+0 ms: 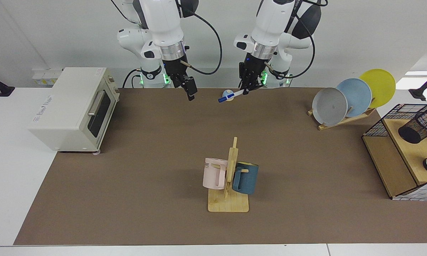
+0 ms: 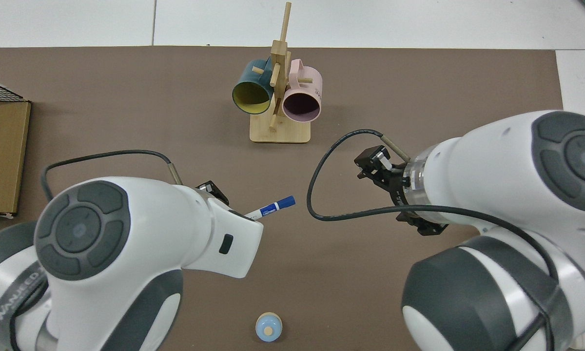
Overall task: Put markers into pen holder
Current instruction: 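Open the right gripper and withdraw while the left gripper holds the marker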
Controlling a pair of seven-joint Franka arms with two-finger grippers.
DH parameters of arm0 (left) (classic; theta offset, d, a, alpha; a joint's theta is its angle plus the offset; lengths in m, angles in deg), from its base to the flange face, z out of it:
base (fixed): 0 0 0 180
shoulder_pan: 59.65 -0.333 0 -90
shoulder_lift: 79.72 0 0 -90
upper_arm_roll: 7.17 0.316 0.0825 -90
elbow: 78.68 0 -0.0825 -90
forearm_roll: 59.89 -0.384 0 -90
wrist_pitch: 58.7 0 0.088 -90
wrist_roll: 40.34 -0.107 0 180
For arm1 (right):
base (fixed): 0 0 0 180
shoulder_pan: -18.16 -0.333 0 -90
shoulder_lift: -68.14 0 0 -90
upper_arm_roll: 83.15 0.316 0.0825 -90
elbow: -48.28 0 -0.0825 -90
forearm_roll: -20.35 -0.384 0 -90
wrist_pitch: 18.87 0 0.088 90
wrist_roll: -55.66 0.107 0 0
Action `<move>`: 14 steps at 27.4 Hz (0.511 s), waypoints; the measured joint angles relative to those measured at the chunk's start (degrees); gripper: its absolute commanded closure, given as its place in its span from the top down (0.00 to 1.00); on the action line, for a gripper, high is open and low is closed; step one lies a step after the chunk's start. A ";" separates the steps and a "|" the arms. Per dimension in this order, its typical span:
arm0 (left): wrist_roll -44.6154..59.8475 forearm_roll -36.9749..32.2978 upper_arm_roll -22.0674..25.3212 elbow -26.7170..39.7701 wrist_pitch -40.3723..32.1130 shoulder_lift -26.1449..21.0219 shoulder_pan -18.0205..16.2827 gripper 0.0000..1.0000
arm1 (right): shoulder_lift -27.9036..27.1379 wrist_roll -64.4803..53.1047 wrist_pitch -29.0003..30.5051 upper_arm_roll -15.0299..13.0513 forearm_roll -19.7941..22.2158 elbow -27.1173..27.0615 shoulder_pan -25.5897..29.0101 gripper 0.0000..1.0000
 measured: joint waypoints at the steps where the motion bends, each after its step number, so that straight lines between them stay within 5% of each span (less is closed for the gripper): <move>1: 0.02 -0.43 0.02 -0.06 -0.99 0.05 -0.95 0.00 | 0.10 -3.48 -0.05 -0.01 0.00 0.00 0.51 1.00; 14: 0.12 -13.18 0.68 -0.96 -12.17 0.81 -9.59 0.00 | 0.24 -45.27 -0.41 -0.18 2.18 0.05 7.89 1.00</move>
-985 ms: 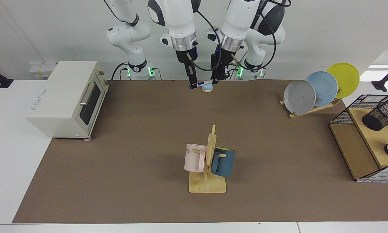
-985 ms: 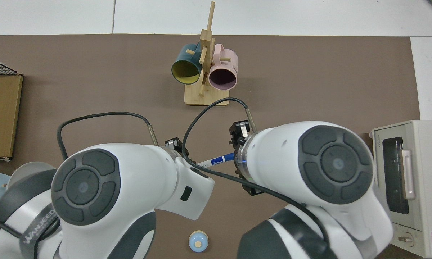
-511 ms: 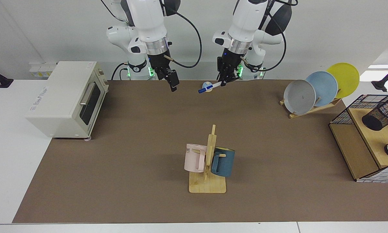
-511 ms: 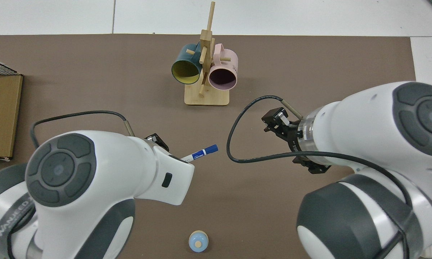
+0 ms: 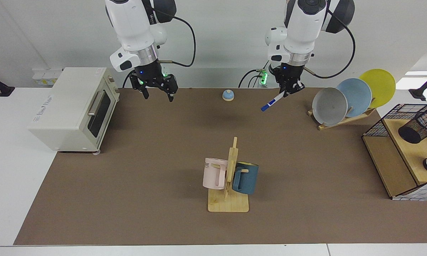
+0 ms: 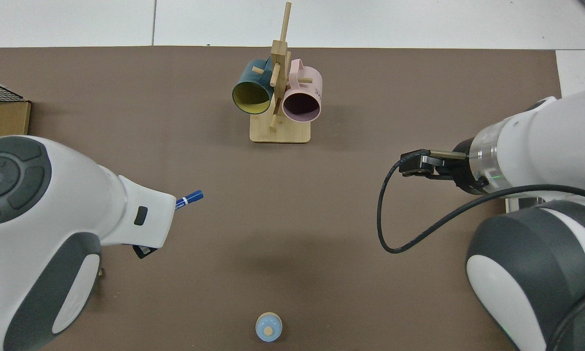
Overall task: Put markers into pen holder
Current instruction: 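Open the right gripper and withdraw while the left gripper holds the marker, then carry the marker with the left gripper toward the mesh holder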
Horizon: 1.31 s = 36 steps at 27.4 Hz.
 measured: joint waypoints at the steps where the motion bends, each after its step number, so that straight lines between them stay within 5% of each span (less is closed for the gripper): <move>1: 0.05 -0.93 0.02 -0.05 -0.60 0.04 -0.62 0.00 | 0.00 -2.36 -0.01 -0.02 0.42 0.01 0.27 1.00; 11: 1.22 -11.73 0.32 -2.19 -1.92 0.38 -5.72 0.00 | -0.57 -11.53 -0.63 -0.04 3.86 -1.01 1.62 1.00; 23: 1.26 -21.67 1.28 -4.03 -6.27 0.58 -7.78 0.00 | -6.39 -13.84 -10.13 0.04 4.44 -13.15 2.12 1.00; 36: -10.96 -38.80 3.08 -8.66 -7.61 0.19 -7.88 0.00 | -2.91 -11.12 -13.17 0.01 4.42 -9.76 3.08 1.00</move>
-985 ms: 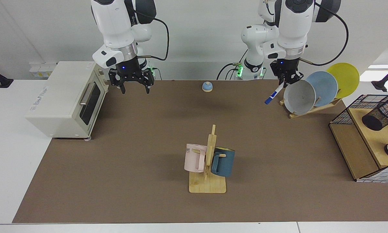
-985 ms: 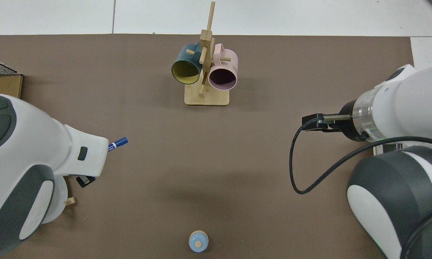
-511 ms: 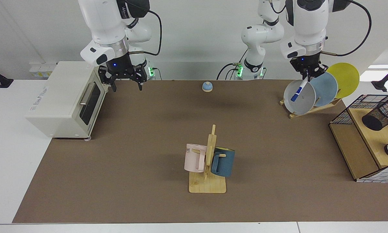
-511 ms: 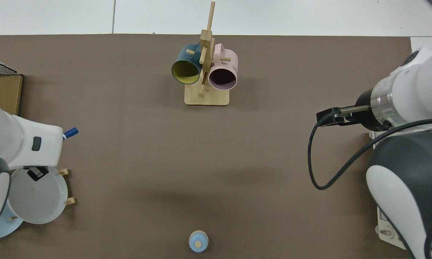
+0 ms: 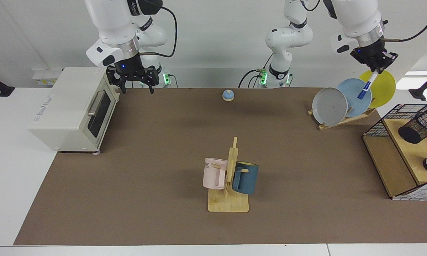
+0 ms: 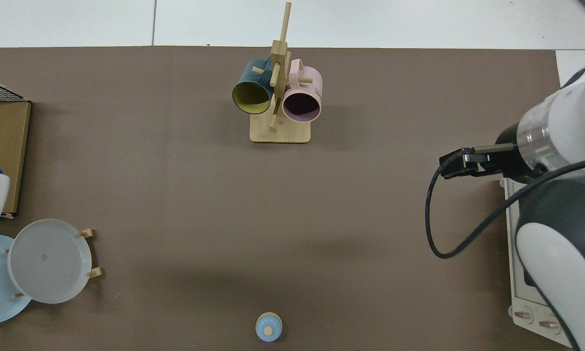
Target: Put markers into pen holder
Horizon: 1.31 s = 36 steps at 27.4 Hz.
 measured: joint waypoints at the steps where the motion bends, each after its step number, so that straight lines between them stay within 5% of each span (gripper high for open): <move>1: -1.07 -1.37 0.09 -0.30 0.00 -0.15 -0.01 0.00 | 0.57 0.03 0.00 0.00 -0.01 0.75 0.18 1.00; 14: -17.25 -13.14 0.96 -6.12 0.34 -4.27 -4.24 0.00 | 2.50 6.95 0.00 0.06 -1.58 3.56 0.48 1.00; 30: -33.16 -13.94 1.44 -7.02 15.08 -6.23 -17.24 0.00 | 2.53 7.60 0.37 0.53 -2.14 3.63 0.45 1.00; 36: -35.38 -13.94 1.59 -7.09 17.46 -7.14 -19.47 0.00 | 2.53 7.60 3.18 0.60 -2.14 3.70 0.45 1.00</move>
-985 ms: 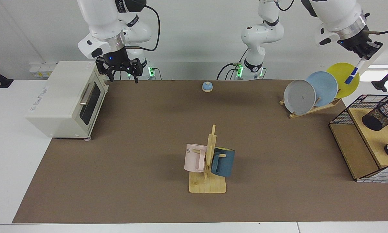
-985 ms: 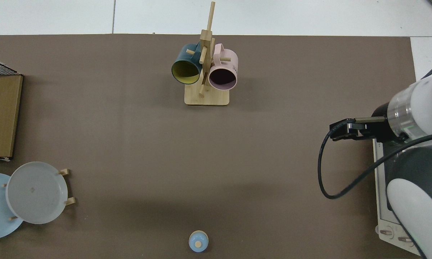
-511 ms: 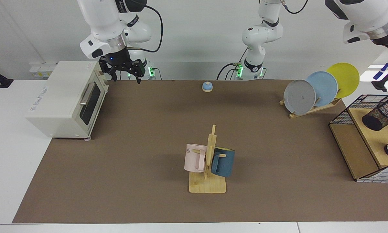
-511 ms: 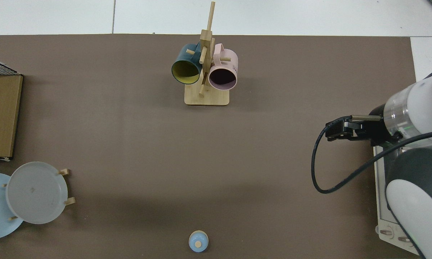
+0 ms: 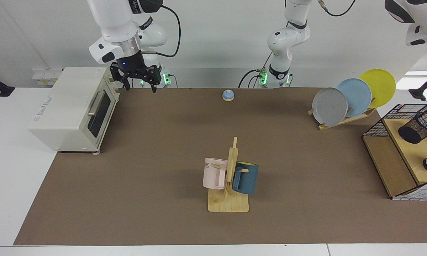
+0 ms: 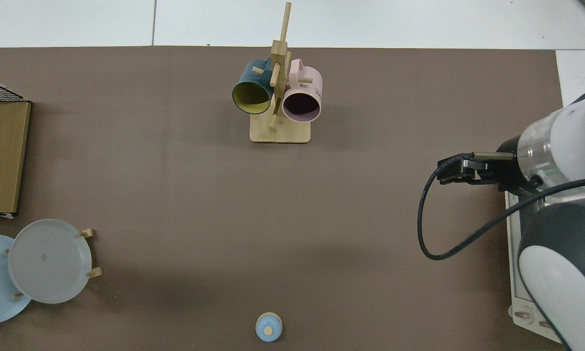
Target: Put markers into pen holder
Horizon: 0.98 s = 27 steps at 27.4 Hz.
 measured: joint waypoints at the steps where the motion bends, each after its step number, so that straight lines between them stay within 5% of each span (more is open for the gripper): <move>1: -0.06 -0.02 0.15 -0.05 0.31 -0.17 -0.02 0.00 | 0.00 0.00 0.38 0.02 0.00 0.03 0.00 1.00; 27: -1.99 -2.06 1.92 -1.06 3.86 -6.34 -1.57 0.00 | -0.04 0.00 3.07 -0.16 0.00 0.23 0.51 1.00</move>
